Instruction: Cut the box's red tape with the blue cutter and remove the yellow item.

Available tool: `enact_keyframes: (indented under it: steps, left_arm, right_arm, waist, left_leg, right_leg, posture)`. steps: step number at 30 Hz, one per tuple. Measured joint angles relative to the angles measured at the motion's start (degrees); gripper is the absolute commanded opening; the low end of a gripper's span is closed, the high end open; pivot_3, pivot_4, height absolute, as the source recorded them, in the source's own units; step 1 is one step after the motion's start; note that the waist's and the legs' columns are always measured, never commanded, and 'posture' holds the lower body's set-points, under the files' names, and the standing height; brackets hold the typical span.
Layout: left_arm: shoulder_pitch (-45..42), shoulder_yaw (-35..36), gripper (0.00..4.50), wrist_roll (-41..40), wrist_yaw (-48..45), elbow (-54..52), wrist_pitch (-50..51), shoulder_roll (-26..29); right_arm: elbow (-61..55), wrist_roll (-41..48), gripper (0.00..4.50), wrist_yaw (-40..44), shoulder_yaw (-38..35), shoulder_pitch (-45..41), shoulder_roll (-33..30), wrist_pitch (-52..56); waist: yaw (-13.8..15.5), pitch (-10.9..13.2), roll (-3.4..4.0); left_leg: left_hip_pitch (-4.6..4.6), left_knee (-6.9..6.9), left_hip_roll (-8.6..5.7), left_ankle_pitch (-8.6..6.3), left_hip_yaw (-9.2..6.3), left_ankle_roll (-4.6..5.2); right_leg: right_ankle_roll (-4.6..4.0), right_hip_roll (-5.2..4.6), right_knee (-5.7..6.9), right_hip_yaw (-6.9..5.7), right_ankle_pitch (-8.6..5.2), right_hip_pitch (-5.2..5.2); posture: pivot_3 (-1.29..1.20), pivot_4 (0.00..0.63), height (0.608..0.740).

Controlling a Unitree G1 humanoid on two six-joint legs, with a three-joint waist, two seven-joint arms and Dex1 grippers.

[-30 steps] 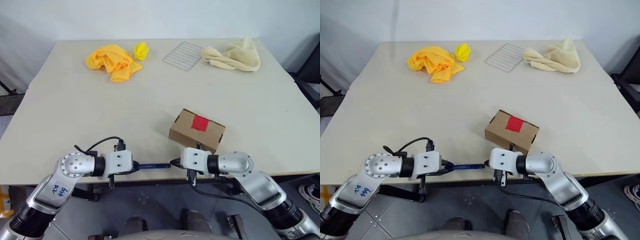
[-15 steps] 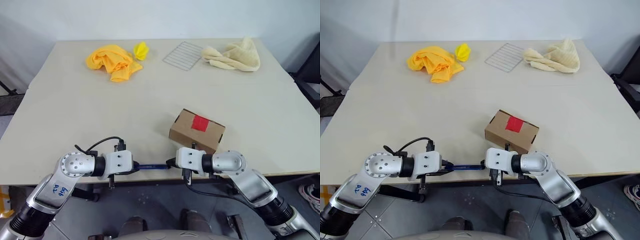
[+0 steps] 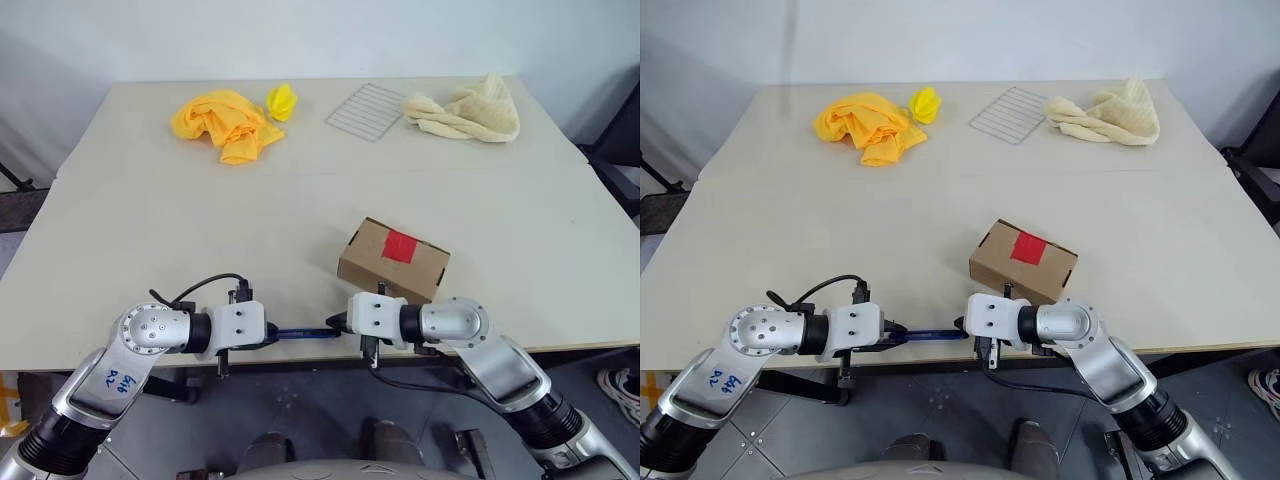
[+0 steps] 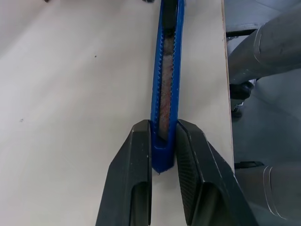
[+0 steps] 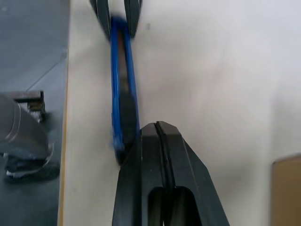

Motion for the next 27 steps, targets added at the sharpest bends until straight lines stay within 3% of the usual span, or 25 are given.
enact_keyframes:
  steps: [11, 27]
  left_arm:
    - [0.01, -0.27, 0.44, 0.27, 0.56, -1.30, 2.31, 0.00]
    - [0.14, -0.41, 0.44, 0.88, 1.03, -2.45, 4.01, 0.00]
  right_arm:
    - [-2.48, 1.11, 0.04, 0.86, -1.17, 3.01, -2.37, 1.61]
    - [2.55, -1.01, 0.04, 1.94, 2.62, 1.43, -1.28, -4.99]
  waist:
    - [0.04, 0.00, 0.00]
    - [-0.04, -0.02, 0.01]
  left_leg:
    - [0.01, 0.00, -0.01, -0.01, 0.00, 0.02]
    - [0.06, 0.02, 0.00, -0.01, 0.01, 0.02]
  right_leg:
    - [0.00, 0.00, 0.01, 0.02, 0.00, 0.01]
    - [0.00, 0.00, 0.03, 0.03, 0.00, 0.03]
  posture:
    - [0.00, 0.150, 0.740]
    - [0.00, 0.150, 0.740]
